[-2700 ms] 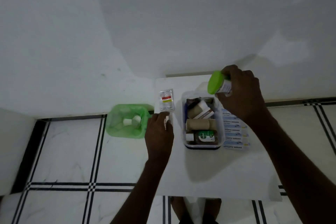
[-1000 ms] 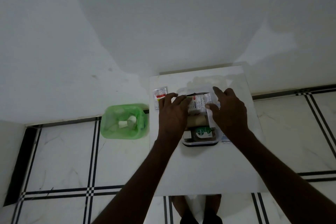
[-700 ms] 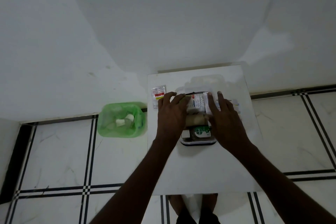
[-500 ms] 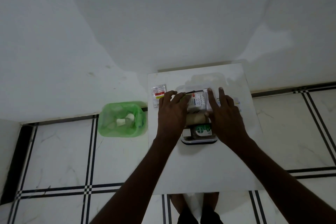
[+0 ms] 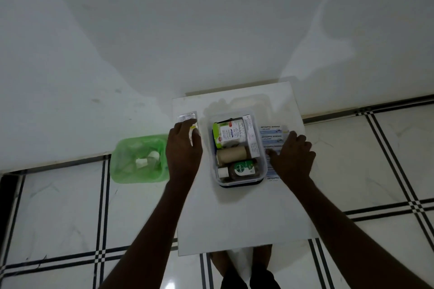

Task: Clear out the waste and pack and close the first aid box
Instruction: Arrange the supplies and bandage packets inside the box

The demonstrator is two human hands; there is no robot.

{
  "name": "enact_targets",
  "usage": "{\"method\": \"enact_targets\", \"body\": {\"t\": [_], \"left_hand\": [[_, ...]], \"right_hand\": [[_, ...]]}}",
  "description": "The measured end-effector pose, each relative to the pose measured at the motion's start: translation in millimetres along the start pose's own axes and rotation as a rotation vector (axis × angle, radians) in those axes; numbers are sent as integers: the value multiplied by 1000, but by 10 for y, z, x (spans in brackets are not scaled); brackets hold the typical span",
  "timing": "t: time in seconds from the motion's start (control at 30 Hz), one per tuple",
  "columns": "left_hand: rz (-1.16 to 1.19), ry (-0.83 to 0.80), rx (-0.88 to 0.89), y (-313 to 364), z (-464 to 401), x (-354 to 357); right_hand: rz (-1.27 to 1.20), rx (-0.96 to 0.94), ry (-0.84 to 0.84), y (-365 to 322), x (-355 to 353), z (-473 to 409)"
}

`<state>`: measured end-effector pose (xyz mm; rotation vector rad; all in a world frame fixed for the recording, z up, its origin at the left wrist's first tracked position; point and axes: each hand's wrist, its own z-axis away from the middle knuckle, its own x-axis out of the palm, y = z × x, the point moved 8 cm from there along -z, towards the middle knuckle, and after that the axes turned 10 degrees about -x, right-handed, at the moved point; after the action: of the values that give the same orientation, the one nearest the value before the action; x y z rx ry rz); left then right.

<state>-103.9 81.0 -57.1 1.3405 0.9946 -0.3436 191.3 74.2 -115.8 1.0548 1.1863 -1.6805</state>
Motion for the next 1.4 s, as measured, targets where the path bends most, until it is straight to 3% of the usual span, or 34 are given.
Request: {"method": "enact_targets", "body": {"t": [0.17, 0.47, 0.87, 1.0, 1.13, 1.3, 1.4], "left_hand": [[-144, -32, -39, -235, -6, 164], [-243, -154, -298, -424, -311, 459], [-69, -185, -537, -575, -213, 415], [-84, -220, -502, -576, -162, 441], [96, -169, -575, -639, -161, 307], [283, 77, -315, 18, -158, -475], [250, -61, -114, 458, -87, -573]], "right_hand": [[-38, 6, 30, -7, 86, -35], [-160, -50, 141, -26, 125, -82], [-76, 27, 125, -28, 140, 20], [-65, 18, 127, -25, 138, 23], [-85, 27, 139, 6, 155, 32], [-186, 35, 166, 22, 135, 2], [-257, 81, 180, 89, 123, -11]]}}
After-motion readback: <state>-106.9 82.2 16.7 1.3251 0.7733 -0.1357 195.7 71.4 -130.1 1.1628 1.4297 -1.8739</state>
